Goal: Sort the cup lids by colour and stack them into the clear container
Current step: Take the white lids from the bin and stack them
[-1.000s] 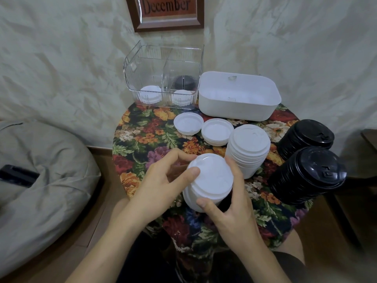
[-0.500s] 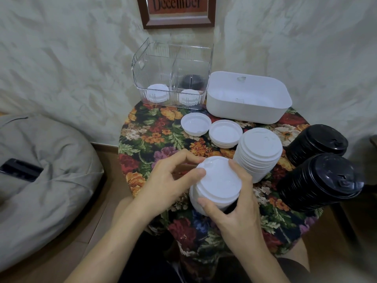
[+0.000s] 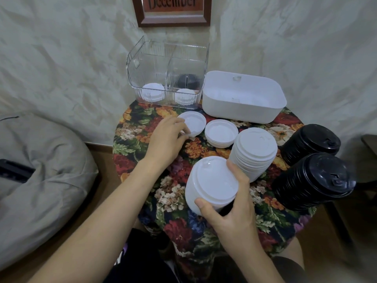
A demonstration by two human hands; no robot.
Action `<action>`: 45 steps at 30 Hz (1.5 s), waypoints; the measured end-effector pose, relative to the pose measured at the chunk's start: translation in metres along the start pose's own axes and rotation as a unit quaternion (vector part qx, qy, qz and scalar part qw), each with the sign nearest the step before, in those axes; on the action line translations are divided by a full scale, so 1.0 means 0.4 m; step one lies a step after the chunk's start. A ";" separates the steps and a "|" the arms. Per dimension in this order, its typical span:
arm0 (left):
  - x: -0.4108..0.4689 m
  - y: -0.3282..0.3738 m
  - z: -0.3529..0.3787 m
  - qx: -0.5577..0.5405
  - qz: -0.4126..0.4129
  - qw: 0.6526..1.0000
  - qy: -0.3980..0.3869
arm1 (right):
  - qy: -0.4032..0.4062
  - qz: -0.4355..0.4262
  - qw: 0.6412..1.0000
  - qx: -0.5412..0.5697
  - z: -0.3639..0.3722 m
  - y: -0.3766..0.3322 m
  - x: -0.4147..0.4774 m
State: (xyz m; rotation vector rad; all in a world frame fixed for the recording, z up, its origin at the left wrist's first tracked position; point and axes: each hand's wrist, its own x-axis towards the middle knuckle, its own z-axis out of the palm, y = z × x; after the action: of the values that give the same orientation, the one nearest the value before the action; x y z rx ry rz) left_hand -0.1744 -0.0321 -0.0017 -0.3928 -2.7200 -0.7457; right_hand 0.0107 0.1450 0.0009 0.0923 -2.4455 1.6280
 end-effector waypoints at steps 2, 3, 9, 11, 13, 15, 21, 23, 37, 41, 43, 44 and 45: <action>-0.015 0.010 -0.027 -0.068 -0.028 0.997 0.023 | 0.000 -0.001 1.000 -0.001 -0.002 0.001 0.001; -0.029 0.021 -0.047 -0.127 -0.052 0.990 0.029 | 0.000 -0.001 1.000 -0.002 -0.002 0.001 0.001; -0.148 0.119 -0.194 -0.589 -0.166 0.791 -0.006 | 0.000 -0.007 1.000 -0.009 -0.001 0.003 -0.002; -0.177 0.137 -0.225 -0.641 -0.174 0.746 -0.042 | 0.001 -0.010 1.000 -0.011 0.000 0.001 -0.002; -0.193 0.153 -0.240 -0.657 -0.180 0.728 -0.074 | 0.005 -0.012 1.000 -0.009 0.001 -0.001 -0.001; -0.201 0.167 -0.239 -0.632 -0.180 0.748 -0.092 | 0.009 -0.011 1.000 -0.008 0.000 -0.004 -0.001; -0.194 0.186 -0.217 -0.491 -0.113 0.857 -0.108 | 0.003 -0.015 1.000 -0.009 -0.002 -0.013 0.003; -0.188 0.191 -0.215 -0.464 -0.089 0.874 -0.119 | 0.000 -0.009 1.000 -0.004 -0.003 -0.018 0.004; -0.197 0.194 -0.167 -0.418 -0.027 0.887 -0.197 | -0.004 -0.002 0.999 0.031 -0.008 -0.020 0.002; -0.200 0.195 -0.153 -0.434 -0.030 0.879 -0.195 | -0.004 -0.019 0.999 0.031 -0.005 -0.010 -0.002; -0.205 0.199 -0.145 -0.457 -0.037 0.870 -0.184 | 0.002 -0.018 0.999 0.030 -0.003 -0.010 0.000; -0.209 0.201 -0.142 -0.471 -0.043 0.862 -0.182 | 0.004 -0.019 0.999 0.025 -0.002 -0.010 0.002; -0.212 0.204 -0.138 -0.487 -0.051 0.853 -0.182 | 0.005 -0.022 1.000 0.019 -0.001 -0.011 0.002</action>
State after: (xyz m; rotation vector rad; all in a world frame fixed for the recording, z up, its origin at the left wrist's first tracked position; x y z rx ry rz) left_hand -0.0578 -0.0091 0.0508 -0.6397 -2.4406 -2.2722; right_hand 0.0105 0.1438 0.0052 0.1419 -2.3873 1.6529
